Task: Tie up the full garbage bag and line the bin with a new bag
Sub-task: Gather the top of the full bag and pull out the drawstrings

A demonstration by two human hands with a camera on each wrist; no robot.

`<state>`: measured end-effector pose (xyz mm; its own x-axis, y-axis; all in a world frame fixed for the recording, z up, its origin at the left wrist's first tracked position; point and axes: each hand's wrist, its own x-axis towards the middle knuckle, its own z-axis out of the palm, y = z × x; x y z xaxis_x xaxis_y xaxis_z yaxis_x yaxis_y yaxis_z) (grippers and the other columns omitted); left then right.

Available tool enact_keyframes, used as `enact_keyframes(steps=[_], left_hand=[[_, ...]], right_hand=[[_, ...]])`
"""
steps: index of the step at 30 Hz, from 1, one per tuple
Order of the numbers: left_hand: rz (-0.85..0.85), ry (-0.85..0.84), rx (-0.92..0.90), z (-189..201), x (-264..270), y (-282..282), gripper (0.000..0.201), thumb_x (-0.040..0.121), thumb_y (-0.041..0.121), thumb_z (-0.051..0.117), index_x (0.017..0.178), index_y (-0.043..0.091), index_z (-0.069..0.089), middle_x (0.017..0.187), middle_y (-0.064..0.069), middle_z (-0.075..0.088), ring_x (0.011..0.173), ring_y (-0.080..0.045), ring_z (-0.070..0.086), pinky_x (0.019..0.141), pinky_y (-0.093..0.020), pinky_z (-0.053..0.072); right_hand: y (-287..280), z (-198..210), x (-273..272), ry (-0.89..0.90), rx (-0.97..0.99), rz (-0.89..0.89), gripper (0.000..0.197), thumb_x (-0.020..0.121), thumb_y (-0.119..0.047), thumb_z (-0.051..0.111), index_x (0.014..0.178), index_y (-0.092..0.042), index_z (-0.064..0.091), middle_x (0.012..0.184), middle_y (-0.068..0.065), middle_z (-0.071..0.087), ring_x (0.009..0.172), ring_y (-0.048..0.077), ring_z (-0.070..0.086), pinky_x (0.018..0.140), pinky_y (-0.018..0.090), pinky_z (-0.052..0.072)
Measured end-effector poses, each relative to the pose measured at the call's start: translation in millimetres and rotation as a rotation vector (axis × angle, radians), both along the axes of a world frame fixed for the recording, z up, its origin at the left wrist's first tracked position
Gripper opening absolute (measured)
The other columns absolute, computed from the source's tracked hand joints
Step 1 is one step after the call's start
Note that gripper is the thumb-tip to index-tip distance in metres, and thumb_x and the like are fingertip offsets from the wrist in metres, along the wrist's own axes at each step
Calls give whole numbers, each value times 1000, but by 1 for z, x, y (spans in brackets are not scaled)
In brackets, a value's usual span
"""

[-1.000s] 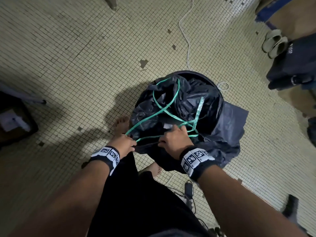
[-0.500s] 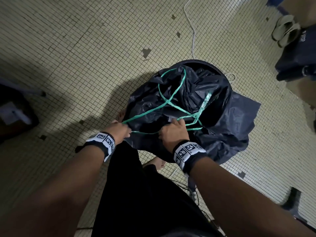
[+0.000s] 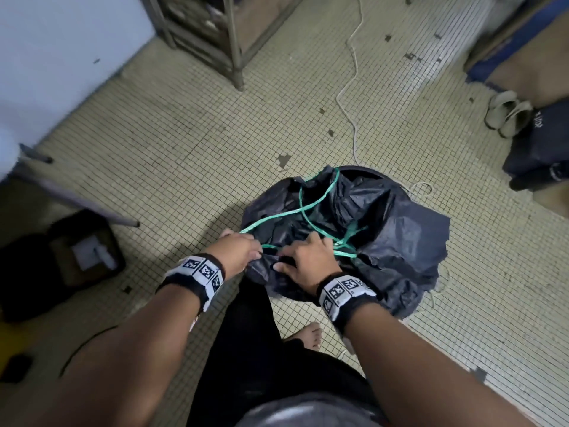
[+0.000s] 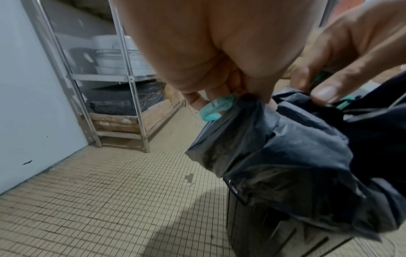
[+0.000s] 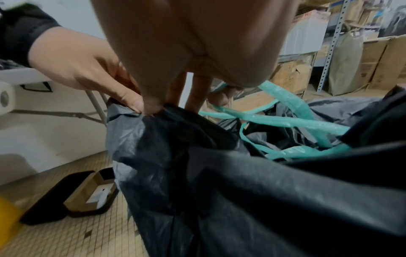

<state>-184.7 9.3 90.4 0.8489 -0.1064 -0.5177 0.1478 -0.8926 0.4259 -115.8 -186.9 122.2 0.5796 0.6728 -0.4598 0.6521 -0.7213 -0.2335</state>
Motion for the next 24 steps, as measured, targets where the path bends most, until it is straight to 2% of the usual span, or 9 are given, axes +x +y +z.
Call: enact_keyframes(steps=[3, 6, 8, 10, 12, 14, 17, 20, 24], left_hand=[[40, -101, -27, 23, -1, -10, 27, 105, 32, 47, 117, 22, 70, 101, 6, 63, 102, -14, 56, 88, -24, 17], [2, -155, 21, 43, -4, -15, 30, 103, 45, 44, 118, 30, 66, 102, 15, 59, 106, -12, 52, 96, -30, 19], [-11, -190, 62, 54, -6, -21, 32, 102, 48, 44, 120, 31, 65, 105, 18, 60, 107, -10, 48, 96, -32, 18], [-19, -203, 74, 62, -8, -27, 31, 101, 48, 46, 121, 33, 64, 103, 21, 57, 105, -10, 44, 95, -32, 18], [-27, -195, 81, 70, -10, -32, 32, 100, 51, 45, 121, 35, 64, 100, 24, 53, 103, -9, 42, 98, -32, 20], [-29, -219, 82, 78, -8, -34, 34, 99, 53, 45, 119, 34, 65, 100, 23, 55, 102, -8, 44, 100, -31, 19], [-40, -308, 67, 94, 0, -42, 36, 99, 54, 44, 115, 31, 67, 102, 20, 62, 99, -8, 46, 99, -28, 17], [-77, -372, 69, 113, 13, -55, 38, 98, 55, 42, 112, 30, 68, 102, 17, 65, 97, -11, 47, 99, -30, 24], [-103, -450, 64, 134, 23, -73, 34, 99, 51, 46, 111, 28, 69, 101, 15, 65, 99, -12, 48, 95, -28, 22]], right_hand=[[-3, 20, 6, -2, 57, -14, 31, 97, -54, 48, 111, -34, 67, 112, -9, 69, 111, 23, 41, 88, 41, 23], [-16, 42, 16, 26, 126, -25, 28, 98, -51, 49, 107, -33, 67, 109, -10, 71, 109, 21, 43, 90, 41, 27], [-30, 57, 22, 47, 162, -14, 26, 99, -50, 49, 104, -33, 67, 105, -10, 71, 108, 18, 43, 91, 40, 27], [-45, 70, 27, 67, 230, -26, 23, 99, -47, 51, 98, -31, 67, 95, -9, 68, 99, 4, 34, 85, 36, 23], [-63, 83, 30, 102, 320, -80, 20, 98, -43, 57, 92, -28, 68, 78, -14, 54, 85, -10, 25, 74, 32, 16], [-80, 92, 31, 82, 349, -91, 19, 97, -40, 59, 88, -26, 68, 72, -20, 46, 82, -2, 26, 79, 32, 19], [-95, 102, 30, -66, 291, -66, 25, 92, -53, 57, 99, -31, 68, 91, -16, 65, 92, 13, 37, 92, 42, 31], [-97, 111, 24, -163, 245, -44, 52, 84, -75, 48, 115, -37, 64, 111, -14, 68, 96, 16, 41, 84, 40, 27], [-96, 124, 19, -213, 340, -24, 35, 96, -62, 45, 107, -36, 66, 100, -13, 69, 93, 17, 42, 76, 36, 21]])
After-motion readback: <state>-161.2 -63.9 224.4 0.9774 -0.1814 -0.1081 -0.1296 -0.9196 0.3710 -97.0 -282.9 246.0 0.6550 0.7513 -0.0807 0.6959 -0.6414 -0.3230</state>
